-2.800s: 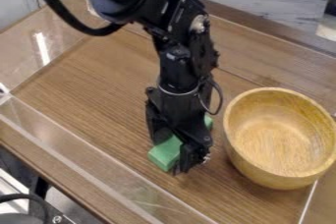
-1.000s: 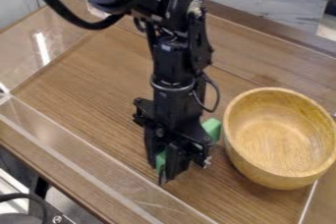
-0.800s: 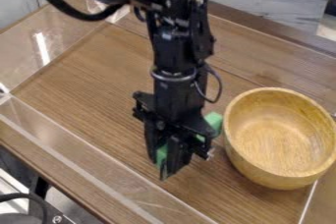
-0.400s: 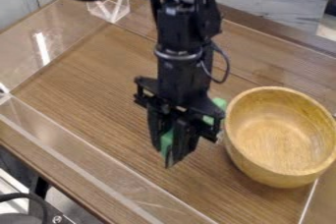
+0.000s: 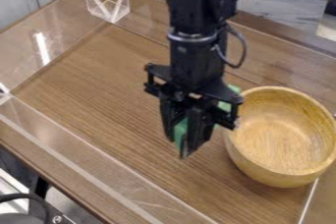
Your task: Put the green block in the brown bowl
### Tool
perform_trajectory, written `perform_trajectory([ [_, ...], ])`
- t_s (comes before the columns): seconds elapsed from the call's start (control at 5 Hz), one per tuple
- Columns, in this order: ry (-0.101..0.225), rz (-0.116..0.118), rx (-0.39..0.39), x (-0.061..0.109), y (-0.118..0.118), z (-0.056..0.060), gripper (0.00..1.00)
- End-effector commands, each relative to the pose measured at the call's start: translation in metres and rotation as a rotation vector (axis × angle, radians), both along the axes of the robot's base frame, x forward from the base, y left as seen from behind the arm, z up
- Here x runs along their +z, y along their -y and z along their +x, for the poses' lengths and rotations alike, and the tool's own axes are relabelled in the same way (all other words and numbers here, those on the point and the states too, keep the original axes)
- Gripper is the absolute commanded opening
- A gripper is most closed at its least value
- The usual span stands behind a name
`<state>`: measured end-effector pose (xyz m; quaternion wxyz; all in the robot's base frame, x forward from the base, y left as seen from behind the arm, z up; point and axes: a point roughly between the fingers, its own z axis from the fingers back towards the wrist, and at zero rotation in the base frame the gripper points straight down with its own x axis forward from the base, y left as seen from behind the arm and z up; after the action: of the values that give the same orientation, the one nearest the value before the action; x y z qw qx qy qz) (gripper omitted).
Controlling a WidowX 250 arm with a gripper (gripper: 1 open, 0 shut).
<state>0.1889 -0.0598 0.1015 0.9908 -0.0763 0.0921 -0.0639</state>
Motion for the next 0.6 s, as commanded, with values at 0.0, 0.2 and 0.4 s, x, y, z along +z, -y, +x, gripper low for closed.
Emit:
perform_trajectory([
  [0.0,0.07,-0.017,-0.006,0.018,0.011,0.011,0.0],
  [0.2,0.075,-0.023,-0.014,0.019,0.02,0.013,0.0],
  [0.4,0.081,-0.028,-0.027,0.018,0.034,0.015,0.0],
])
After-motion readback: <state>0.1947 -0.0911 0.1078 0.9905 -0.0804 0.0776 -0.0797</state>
